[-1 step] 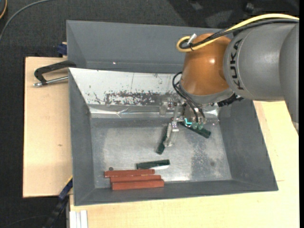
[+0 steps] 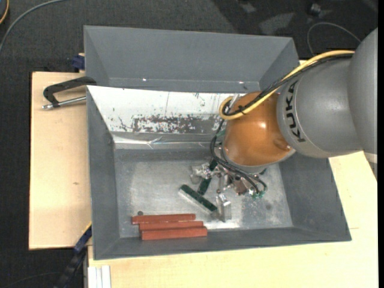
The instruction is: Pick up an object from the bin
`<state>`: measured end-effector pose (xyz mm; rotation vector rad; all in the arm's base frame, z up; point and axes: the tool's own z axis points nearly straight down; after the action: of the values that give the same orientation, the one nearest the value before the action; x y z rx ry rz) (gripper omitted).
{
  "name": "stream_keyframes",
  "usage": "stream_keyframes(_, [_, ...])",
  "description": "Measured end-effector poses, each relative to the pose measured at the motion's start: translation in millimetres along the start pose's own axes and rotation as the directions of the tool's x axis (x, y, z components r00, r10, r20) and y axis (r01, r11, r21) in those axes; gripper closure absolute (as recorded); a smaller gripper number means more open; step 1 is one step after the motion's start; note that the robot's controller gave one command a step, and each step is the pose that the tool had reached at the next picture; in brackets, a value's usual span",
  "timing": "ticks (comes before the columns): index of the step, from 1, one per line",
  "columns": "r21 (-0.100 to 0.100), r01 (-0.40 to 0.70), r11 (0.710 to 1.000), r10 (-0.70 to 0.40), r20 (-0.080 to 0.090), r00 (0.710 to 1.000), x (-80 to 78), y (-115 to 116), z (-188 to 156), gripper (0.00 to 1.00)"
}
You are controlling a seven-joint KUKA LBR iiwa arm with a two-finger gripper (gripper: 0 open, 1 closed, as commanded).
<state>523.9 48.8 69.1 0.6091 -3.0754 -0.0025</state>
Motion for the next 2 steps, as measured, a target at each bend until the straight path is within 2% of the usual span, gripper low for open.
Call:
stream_keyframes(1, [0.003,-0.002,1.0,0.002,0.009,1.0,-2.6,-1.3,-2.9,1.0])
stream_keyframes(2, [0.002,-0.002,1.0,0.002,0.008,1.0,-2.4,-1.1,-2.2,0.0])
